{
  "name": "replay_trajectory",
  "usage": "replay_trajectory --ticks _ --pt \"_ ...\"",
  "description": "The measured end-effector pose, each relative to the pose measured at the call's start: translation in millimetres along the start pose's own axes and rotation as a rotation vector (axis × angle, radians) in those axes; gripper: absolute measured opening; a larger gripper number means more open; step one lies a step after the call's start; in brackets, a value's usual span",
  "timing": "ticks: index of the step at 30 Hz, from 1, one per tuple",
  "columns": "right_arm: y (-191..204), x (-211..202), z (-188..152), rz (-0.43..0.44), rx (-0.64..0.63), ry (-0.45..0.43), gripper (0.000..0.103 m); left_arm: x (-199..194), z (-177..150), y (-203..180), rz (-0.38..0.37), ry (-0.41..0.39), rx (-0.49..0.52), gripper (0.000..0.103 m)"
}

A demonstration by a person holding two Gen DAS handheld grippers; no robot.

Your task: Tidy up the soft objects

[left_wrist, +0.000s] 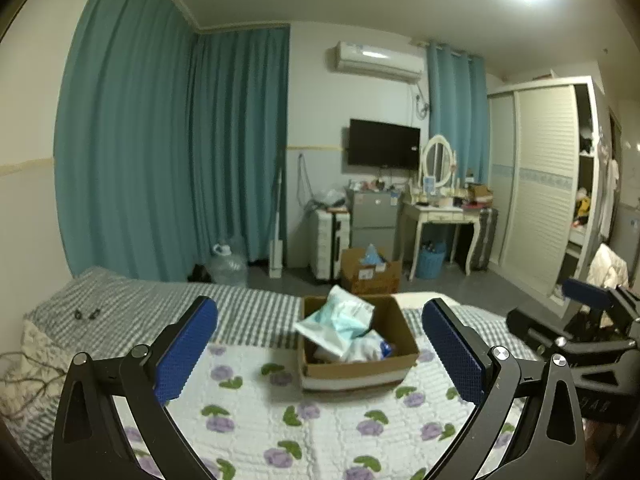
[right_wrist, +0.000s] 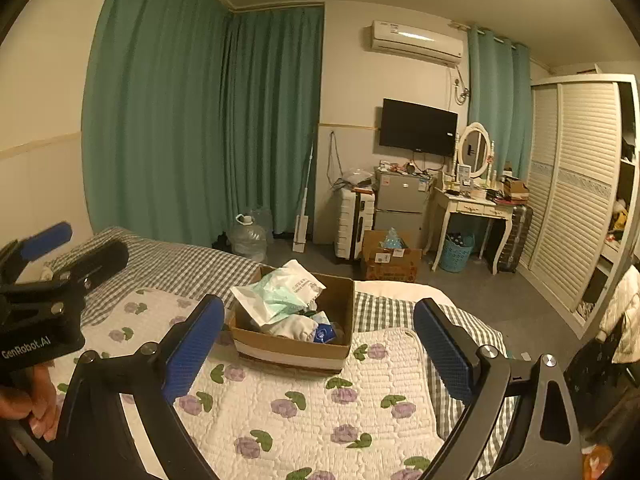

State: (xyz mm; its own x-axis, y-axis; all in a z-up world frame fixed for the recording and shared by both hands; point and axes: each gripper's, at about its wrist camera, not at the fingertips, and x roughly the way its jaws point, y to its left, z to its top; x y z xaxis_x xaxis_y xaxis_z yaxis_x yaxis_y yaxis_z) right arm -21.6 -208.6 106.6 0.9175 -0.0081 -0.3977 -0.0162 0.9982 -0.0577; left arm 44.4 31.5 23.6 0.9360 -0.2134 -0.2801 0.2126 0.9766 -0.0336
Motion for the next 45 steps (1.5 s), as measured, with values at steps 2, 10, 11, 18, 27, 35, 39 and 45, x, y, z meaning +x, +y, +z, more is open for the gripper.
replay_trajectory --ticks 2,10,11,18,27,35,39,45 --pt "-2 -3 -4 -0.001 0.01 0.0 0.097 2 -5 1 0.003 0.014 -0.006 0.103" --pt "-11 -1 -16 -0.019 0.032 0.007 0.103 9 -24 -2 0.016 0.053 -0.008 0.103" --pt "-12 0 -17 -0.021 0.034 0.011 0.103 8 -25 -1 0.017 0.056 -0.008 0.103" --pt "-19 6 -23 -0.022 0.054 0.025 0.103 8 -28 -2 0.02 0.071 -0.017 0.103" --pt "-19 8 -25 -0.029 0.05 0.026 0.103 5 -27 -2 0.027 0.073 -0.02 0.103" --pt "-18 9 -26 -0.029 0.044 0.032 0.103 4 -25 -1 0.036 0.077 -0.023 0.103" --pt "-17 9 -26 -0.028 0.045 0.031 0.103 3 -25 0 0.038 0.078 -0.025 0.103" --pt "-17 9 -27 -0.03 0.044 0.031 0.103 2 -26 0 0.039 0.08 -0.024 0.103"
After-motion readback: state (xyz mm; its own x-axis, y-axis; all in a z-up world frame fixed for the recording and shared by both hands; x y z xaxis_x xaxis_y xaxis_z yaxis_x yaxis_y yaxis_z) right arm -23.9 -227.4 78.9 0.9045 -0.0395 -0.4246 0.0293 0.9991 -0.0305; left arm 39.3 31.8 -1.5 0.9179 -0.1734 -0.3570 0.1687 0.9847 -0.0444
